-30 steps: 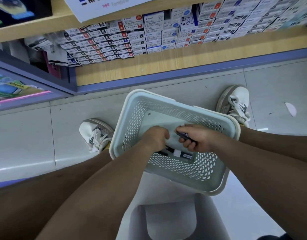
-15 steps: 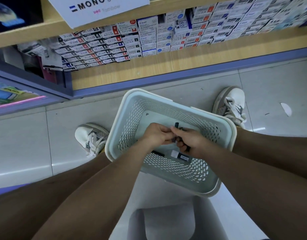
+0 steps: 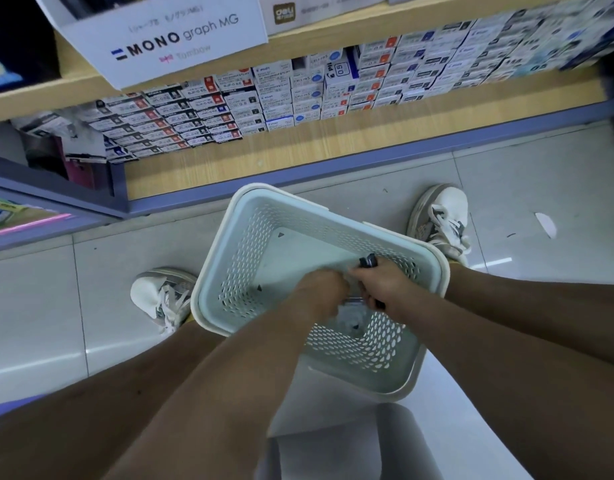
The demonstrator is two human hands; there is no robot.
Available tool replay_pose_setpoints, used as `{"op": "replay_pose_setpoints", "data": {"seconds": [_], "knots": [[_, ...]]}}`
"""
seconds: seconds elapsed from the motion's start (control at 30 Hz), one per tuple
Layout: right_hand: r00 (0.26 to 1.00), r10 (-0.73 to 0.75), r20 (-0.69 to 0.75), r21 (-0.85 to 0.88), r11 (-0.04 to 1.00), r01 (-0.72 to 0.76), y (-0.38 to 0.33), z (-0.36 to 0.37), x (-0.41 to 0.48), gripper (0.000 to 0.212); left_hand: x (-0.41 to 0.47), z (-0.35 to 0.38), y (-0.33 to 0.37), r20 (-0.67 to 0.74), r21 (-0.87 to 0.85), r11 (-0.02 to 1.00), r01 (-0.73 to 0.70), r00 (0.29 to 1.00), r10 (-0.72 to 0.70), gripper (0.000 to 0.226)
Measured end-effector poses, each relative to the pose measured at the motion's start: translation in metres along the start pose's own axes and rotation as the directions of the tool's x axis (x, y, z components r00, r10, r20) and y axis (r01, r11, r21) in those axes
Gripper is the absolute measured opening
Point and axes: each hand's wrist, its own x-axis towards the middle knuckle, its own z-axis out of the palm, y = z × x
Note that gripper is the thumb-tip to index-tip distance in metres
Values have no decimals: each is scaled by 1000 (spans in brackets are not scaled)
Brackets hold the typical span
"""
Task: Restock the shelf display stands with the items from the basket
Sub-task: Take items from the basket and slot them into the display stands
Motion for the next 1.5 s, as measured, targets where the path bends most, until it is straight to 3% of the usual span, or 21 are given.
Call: {"op": "replay_pose_setpoints", "data": {"seconds": [0.1,0.2,0.27,0.33,0.37,0.43,0.5,0.57,0.77,0.83,0.87,0.9,0.97,1.0,1.03,1.1,1.23,1.3,1.37,1.43,1.5], "knots": [[984,-173,47,-177,968,179,-3,0,0,25,1,-7,-24,-40,-96,987,131,990,-135,24],[936,-275,222,-470,810,350,-11,6,-4,32,-17,-19,-40,-127,-354,931,90,981,-144,18],[922,-280,266,-555,738,384,-18,10,-7,30,-27,-26,-51,-116,-618,776,127,961,-250,17],[923,-294,246,-524,761,382,-23,15,-12,27,-33,-27,-57,-59,-712,673,198,939,-339,21],[930,-301,213,-482,795,368,-22,17,-14,26,-32,-26,-60,-47,-591,757,280,925,-378,22],[952,-270,142,-359,883,304,-17,20,-16,24,-30,-20,-59,-19,-143,906,399,914,-405,37],[966,-231,118,-270,928,255,-9,19,-16,25,-24,-8,-47,61,108,895,434,895,-441,57],[974,-195,118,-212,953,217,-6,15,-17,22,-13,3,-32,126,195,853,483,851,-510,67],[985,-115,129,-65,990,124,-9,3,-20,24,0,16,-6,66,271,840,470,862,-503,58],[987,-60,147,-24,998,65,-10,3,-20,17,-6,8,-9,96,73,857,511,851,-516,63],[988,-27,152,0,1000,27,-11,5,-20,11,-11,2,-12,113,-137,840,525,851,-514,66],[988,9,154,24,1000,-12,-12,7,-20,8,-16,-5,-16,130,-396,770,500,861,-492,68],[982,59,178,70,995,-73,-17,11,-26,5,-33,-17,-20,120,-807,485,337,898,-424,60],[977,69,203,85,993,-88,-21,13,-31,4,-43,-21,-20,73,-892,383,239,913,-401,58],[970,70,234,96,991,-95,-25,15,-37,5,-54,-27,-20,2,-920,361,153,923,-386,59],[952,54,300,140,985,-100,-35,19,-50,7,-75,-36,-19,-157,-898,439,18,920,-359,66],[917,-23,398,224,972,-73,-60,26,-79,10,-111,-59,-16,-377,-827,548,-128,850,-369,70],[896,-105,432,200,980,18,-74,26,-94,10,-126,-69,-13,-470,-770,615,-170,803,-367,63],[874,-187,449,139,981,138,-87,22,-112,7,-141,-79,-8,-527,-732,656,-184,762,-375,73],[851,-255,460,58,965,257,-102,16,-132,5,-156,-92,0,-551,-724,659,-204,745,-376,77],[829,-291,478,-32,937,347,-117,7,-151,5,-171,-105,7,-568,-730,635,-253,741,-358,67]]}}
